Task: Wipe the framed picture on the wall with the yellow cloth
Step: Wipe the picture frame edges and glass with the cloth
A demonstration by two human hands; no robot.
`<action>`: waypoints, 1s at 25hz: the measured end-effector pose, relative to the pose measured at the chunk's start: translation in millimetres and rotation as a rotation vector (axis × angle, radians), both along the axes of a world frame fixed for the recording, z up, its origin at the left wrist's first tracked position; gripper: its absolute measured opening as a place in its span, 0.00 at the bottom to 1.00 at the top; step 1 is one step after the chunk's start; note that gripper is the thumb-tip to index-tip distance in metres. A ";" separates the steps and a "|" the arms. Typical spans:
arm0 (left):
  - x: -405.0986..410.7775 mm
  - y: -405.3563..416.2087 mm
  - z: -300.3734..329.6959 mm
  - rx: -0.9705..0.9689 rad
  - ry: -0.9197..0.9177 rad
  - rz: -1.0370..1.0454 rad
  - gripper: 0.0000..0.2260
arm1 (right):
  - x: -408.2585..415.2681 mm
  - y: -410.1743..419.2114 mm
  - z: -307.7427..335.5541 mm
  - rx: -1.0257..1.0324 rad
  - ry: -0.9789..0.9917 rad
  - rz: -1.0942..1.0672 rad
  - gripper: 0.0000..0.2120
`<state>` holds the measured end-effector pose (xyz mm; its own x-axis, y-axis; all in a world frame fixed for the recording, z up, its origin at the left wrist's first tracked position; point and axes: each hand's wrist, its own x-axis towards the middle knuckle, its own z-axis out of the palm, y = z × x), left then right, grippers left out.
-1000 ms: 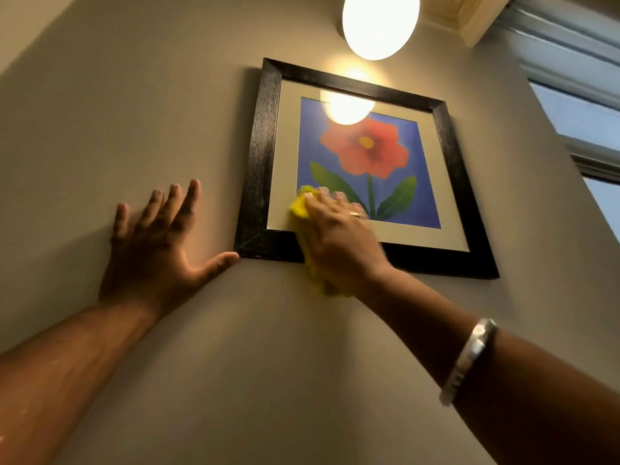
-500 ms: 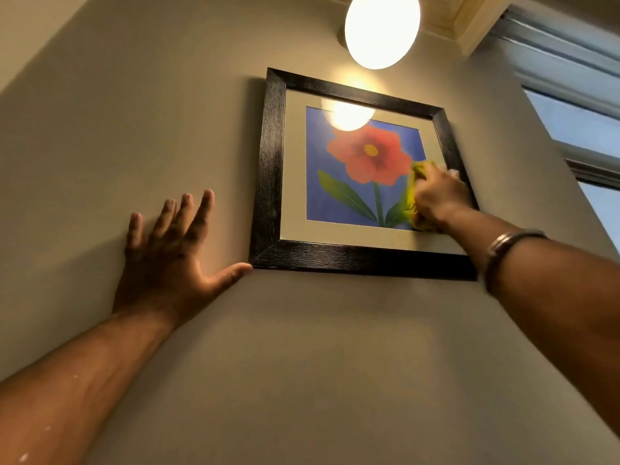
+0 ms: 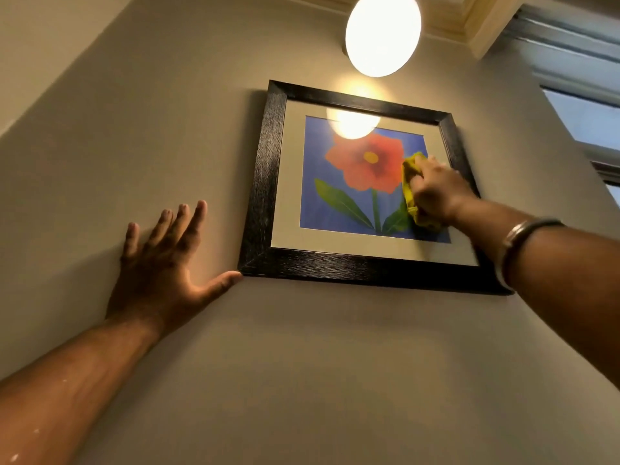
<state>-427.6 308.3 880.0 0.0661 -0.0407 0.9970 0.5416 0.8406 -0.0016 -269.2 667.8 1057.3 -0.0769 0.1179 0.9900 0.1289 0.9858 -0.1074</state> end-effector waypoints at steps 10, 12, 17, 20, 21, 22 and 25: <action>8.6 1.6 0.4 0.010 -0.115 0.089 0.43 | -42.0 -92.0 -76.3 0.635 -0.381 0.124 0.26; 17.7 4.9 -2.8 0.030 -0.173 0.136 0.43 | -26.6 -77.0 -78.5 0.532 -0.518 0.173 0.23; 58.6 19.4 -7.4 0.068 -0.221 0.333 0.45 | -7.7 -72.1 -91.5 0.541 -0.367 0.215 0.22; 98.6 16.2 -8.9 -0.024 -0.208 0.429 0.46 | 5.5 -75.1 -86.0 0.458 -0.274 0.276 0.18; 114.5 14.6 -9.1 -0.072 -0.174 0.432 0.44 | 10.5 -79.3 -85.4 0.461 -0.263 0.278 0.13; 131.4 13.4 -8.1 -0.119 -0.146 0.409 0.42 | 16.4 -85.7 -87.6 0.481 -0.264 0.298 0.09; 185.5 2.8 -9.6 -0.222 -0.231 0.200 0.36 | 25.8 -122.0 -116.7 0.555 -0.379 0.484 0.10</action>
<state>-242.1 311.1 870.3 -0.1771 0.1692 0.9695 0.3738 0.9229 -0.0927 -243.5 545.8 940.6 -0.3338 -0.5126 0.7911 -0.3939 0.8383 0.3770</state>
